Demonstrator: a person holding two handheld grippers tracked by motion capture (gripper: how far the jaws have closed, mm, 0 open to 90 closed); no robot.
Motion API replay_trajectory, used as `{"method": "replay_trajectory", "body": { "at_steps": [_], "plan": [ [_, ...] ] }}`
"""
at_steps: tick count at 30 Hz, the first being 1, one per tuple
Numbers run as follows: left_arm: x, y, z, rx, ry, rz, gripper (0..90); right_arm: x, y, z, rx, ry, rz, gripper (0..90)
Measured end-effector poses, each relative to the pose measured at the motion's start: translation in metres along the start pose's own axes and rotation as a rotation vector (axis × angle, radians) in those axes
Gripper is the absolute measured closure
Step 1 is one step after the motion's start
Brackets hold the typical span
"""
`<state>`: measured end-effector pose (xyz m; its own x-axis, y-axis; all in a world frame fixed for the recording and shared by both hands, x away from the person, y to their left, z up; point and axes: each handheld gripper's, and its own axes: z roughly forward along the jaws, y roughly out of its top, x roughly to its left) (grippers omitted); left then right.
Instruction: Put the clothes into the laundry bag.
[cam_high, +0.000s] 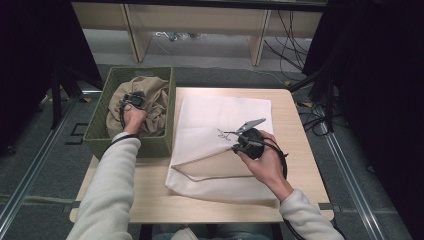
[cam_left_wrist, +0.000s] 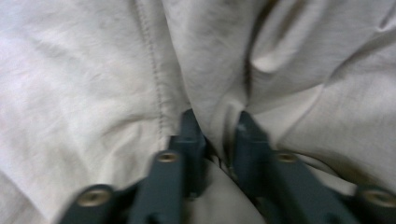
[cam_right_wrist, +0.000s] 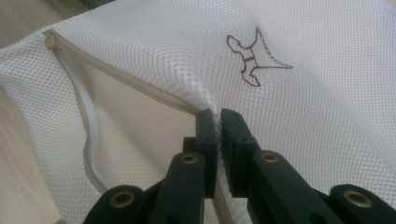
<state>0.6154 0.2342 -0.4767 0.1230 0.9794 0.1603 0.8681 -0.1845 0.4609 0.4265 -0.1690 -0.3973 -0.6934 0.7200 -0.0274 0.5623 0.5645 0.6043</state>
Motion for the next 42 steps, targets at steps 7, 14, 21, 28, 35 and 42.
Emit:
{"method": "replay_trajectory", "body": {
  "at_steps": [7, 14, 21, 28, 35, 42],
  "plan": [
    [0.006, -0.003, -0.004, -0.024, -0.043, -0.051, 88.2, -0.002, 0.000, 0.001, -0.005, 0.006, -0.020, 86.2],
    [0.008, -0.005, -0.015, -0.087, -0.053, -0.065, 88.8, -0.003, 0.000, 0.000, -0.017, -0.005, -0.013, 85.9],
    [0.011, -0.007, -0.008, -0.059, -0.068, -0.108, 66.0, 0.000, 0.000, -0.001, -0.016, -0.003, 0.007, 85.5],
    [-0.004, 0.001, -0.008, -0.067, -0.008, -0.076, 25.0, -0.005, -0.001, 0.001, 0.016, 0.011, 0.020, 90.0],
    [0.005, 0.001, -0.021, -0.091, -0.020, -0.071, 18.2, -0.007, -0.004, 0.011, 0.070, 0.061, -0.015, 78.8],
    [0.015, -0.003, -0.031, -0.122, -0.020, -0.066, 16.2, -0.001, -0.018, 0.040, 0.219, 0.113, -0.112, 57.4]
  ]
}}
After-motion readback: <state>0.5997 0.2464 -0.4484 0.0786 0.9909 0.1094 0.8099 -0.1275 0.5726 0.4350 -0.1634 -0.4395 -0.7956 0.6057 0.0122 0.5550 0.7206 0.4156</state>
